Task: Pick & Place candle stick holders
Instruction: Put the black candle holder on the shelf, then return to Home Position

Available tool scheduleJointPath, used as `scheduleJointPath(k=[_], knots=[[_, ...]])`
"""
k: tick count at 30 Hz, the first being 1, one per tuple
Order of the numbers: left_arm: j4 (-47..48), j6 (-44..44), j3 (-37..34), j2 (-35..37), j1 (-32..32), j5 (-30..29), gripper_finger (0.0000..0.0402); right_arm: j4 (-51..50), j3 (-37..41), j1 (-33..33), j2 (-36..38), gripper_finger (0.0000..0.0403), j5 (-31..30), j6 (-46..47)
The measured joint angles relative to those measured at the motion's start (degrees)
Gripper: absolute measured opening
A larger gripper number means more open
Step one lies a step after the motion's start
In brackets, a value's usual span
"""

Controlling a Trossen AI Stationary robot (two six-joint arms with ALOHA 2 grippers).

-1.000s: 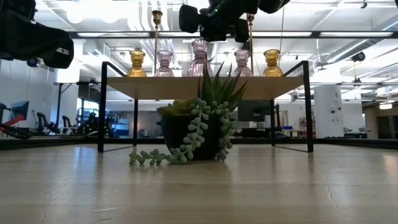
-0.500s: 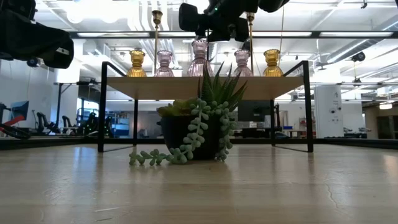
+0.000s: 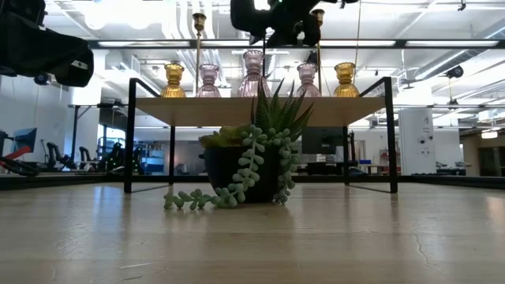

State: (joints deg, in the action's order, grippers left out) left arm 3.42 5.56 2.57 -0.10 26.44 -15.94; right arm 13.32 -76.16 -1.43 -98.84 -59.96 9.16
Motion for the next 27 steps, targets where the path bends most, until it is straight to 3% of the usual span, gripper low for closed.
scheduleJointPath(k=[10,27], knots=[[0.0,0.0,0.0,0.0,0.0,0.0,0.0026,-1.24,-0.04,1.54,1.23,0.018,-0.22,-0.55],[0.0,0.0,0.0,0.0,0.0,0.02,0.0026,-17.44,0.03,8.69,9.24,0.0176,-0.2,6.96]])
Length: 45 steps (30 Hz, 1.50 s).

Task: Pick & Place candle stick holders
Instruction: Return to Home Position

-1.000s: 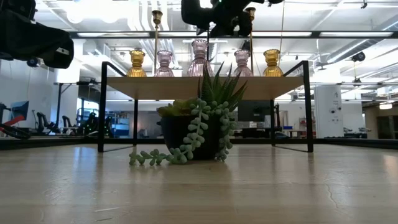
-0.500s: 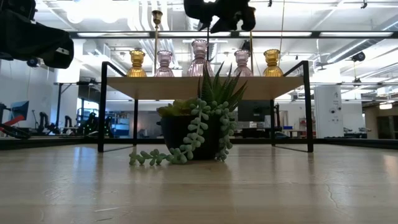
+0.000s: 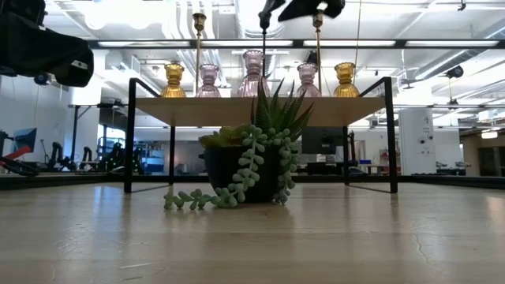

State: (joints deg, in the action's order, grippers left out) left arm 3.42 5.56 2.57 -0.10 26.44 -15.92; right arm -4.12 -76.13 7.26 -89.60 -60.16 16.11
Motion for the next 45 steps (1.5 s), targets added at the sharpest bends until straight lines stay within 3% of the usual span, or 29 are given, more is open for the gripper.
scheduleJointPath(k=[9,16,21,27,31,45], knots=[[0.0,0.0,0.0,0.0,0.0,-0.01,0.0026,-9.53,-0.14,9.87,6.66,0.0153,0.75,0.03],[0.0,0.0,0.0,0.0,0.0,-0.02,0.0026,-26.6,0.62,14.59,13.83,0.0117,12.89,4.87],[0.0,0.0,0.0,0.0,0.0,0.0,0.0026,-39.46,6.12,15.41,21.33,0.0071,15.75,13.1],[0.0,0.0,0.0,0.0,0.0,-0.01,0.0026,-35.74,19.2,17.74,33.04,0.0014,22.46,12.73],[0.0,0.0,0.0,0.0,0.0,-0.02,0.0026,-33.31,26.55,18.58,41.04,0.0009,25.57,10.94],[0.0,0.0,0.0,0.0,0.0,-0.01,0.0026,-22.5,47.57,18.98,68.98,0.0008,25.62,1.12]])
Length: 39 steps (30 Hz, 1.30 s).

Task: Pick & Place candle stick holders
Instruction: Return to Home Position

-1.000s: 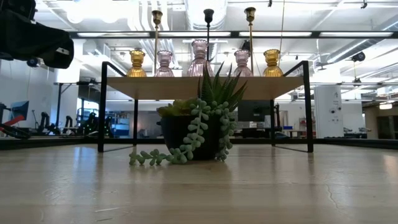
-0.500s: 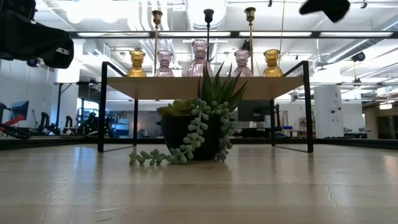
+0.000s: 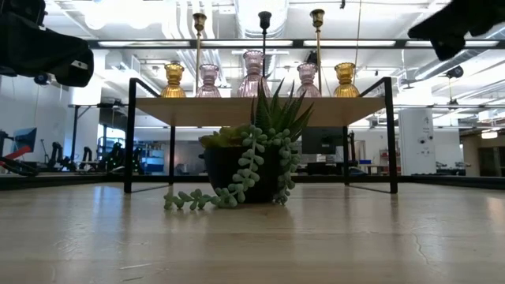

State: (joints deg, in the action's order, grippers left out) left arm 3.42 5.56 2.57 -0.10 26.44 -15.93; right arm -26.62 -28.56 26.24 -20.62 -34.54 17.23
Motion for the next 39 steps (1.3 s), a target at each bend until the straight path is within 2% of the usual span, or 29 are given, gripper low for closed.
scheduleJointPath(k=[9,13,20,27,32,39], knots=[[0.0,0.0,0.0,0.0,0.0,-0.01,0.0026,3.87,10.33,0.0,14.59,0.0008,0.72,-5.25],[0.0,0.0,0.0,0.0,0.0,0.01,0.0026,6.99,13.83,0.02,20.17,0.0008,3.5,-7.6],[-0.19,0.0,-0.01,0.0,0.0,0.0,0.0026,15.63,18.51,0.0,20.63,0.0008,5.02,-13.99],[-0.42,0.0,-0.07,0.0,0.0,-0.01,0.0026,15.21,20.89,-1.5,20.63,0.0008,5.36,-11.34],[-0.42,0.0,-0.07,0.0,0.0,0.01,0.0026,16.78,24.14,-4.62,20.63,0.0008,8.55,-7.75],[-0.86,0.0,-0.1,-0.13,0.0,0.01,0.0026,19.71,24.42,-11.9,20.63,0.0008,16.91,-11.19]])
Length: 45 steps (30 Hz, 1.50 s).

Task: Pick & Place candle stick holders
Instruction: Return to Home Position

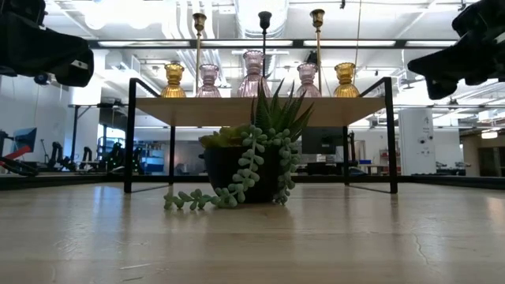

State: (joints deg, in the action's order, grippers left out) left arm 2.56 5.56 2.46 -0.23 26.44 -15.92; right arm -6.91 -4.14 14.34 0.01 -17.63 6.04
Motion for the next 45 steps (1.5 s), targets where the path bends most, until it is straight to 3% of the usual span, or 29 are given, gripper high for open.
scheduleJointPath(k=[9,19,26,28,32,36,39,45], knots=[[-0.19,0.0,-0.01,0.0,0.0,0.0,0.0026,-0.08,0.61,-11.52,-0.02,0.0008,11.55,-2.99],[-0.28,0.0,-0.01,0.0,0.0,0.0,0.0026,-0.18,0.63,-13.39,-0.21,0.0008,11.68,-10.46],[-0.32,0.0,-0.01,0.0,0.0,0.0,0.0026,-0.16,0.63,-13.37,-0.41,0.0008,11.61,-7.01],[-0.35,0.0,-0.01,0.0,0.0,0.0,0.0026,0.02,0.63,-13.41,-0.81,0.0008,7.64,-3.81],[-0.37,0.0,-0.01,0.0,0.0,-0.02,0.0026,0.87,0.63,-13.51,-2.1,0.0008,-11.24,2.85],[-0.39,0.0,-0.01,0.0,0.0,-0.01,0.0026,0.84,0.61,-13.52,-2.56,0.0008,-23.3,3.77],[-0.41,0.0,-0.01,0.02,0.0,-0.02,0.0026,0.82,0.61,-13.5,-2.56,0.0008,-26.06,2.18],[-0.43,0.0,0.02,0.04,-2.14,0.04,0.0026,0.84,0.61,-13.5,-2.56,0.0008,-25.96,-1.35]])
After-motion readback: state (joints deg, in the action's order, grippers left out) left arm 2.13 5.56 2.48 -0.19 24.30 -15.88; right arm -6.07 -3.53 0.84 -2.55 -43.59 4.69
